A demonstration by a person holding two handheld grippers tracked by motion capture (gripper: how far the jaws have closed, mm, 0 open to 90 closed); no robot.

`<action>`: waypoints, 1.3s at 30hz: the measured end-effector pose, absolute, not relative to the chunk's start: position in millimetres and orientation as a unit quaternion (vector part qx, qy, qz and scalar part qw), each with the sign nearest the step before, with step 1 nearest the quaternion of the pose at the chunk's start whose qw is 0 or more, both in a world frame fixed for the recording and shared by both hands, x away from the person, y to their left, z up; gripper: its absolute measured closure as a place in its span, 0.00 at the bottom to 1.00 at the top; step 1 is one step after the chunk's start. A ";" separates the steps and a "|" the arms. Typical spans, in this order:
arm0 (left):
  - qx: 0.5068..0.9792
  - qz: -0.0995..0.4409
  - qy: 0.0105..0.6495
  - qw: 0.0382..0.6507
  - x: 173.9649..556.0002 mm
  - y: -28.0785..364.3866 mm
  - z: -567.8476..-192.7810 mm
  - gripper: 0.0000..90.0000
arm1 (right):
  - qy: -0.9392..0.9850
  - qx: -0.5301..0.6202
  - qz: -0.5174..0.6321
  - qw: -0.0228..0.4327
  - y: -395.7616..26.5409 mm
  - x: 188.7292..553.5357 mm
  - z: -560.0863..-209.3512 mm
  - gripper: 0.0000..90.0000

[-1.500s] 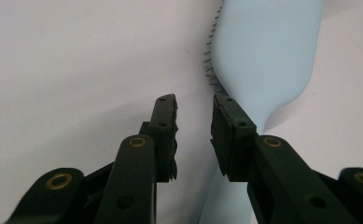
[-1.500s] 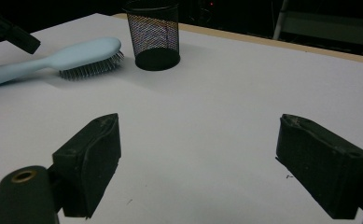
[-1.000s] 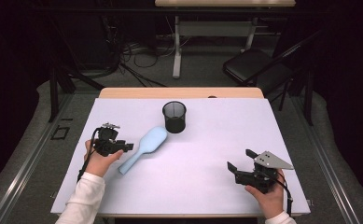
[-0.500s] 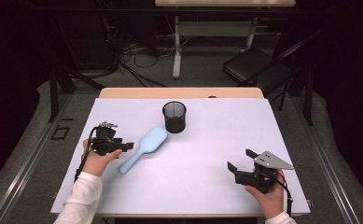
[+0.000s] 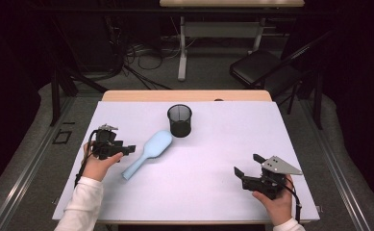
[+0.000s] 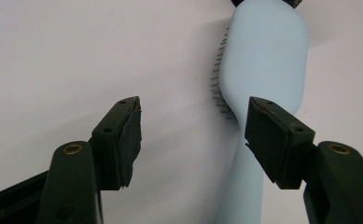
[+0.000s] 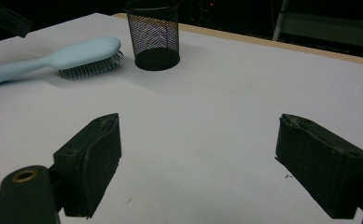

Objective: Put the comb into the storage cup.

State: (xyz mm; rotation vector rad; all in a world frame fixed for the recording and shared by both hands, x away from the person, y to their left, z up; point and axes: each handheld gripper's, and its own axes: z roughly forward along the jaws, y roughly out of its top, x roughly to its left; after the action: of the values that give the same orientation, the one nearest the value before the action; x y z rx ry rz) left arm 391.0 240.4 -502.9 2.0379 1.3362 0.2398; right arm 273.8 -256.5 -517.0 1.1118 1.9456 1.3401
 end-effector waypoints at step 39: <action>0.803 0.104 0.463 0.360 384.2 229.4 -490.4 0.01 | 0.720 0.409 0.496 0.259 -255.3 274.8 -518.3 0.15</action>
State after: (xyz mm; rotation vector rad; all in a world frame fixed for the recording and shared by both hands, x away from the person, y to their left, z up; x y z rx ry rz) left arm 384.2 229.4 -490.4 2.0716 1.1936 0.2685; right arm 274.8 -255.3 -518.3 1.1091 1.9520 1.3440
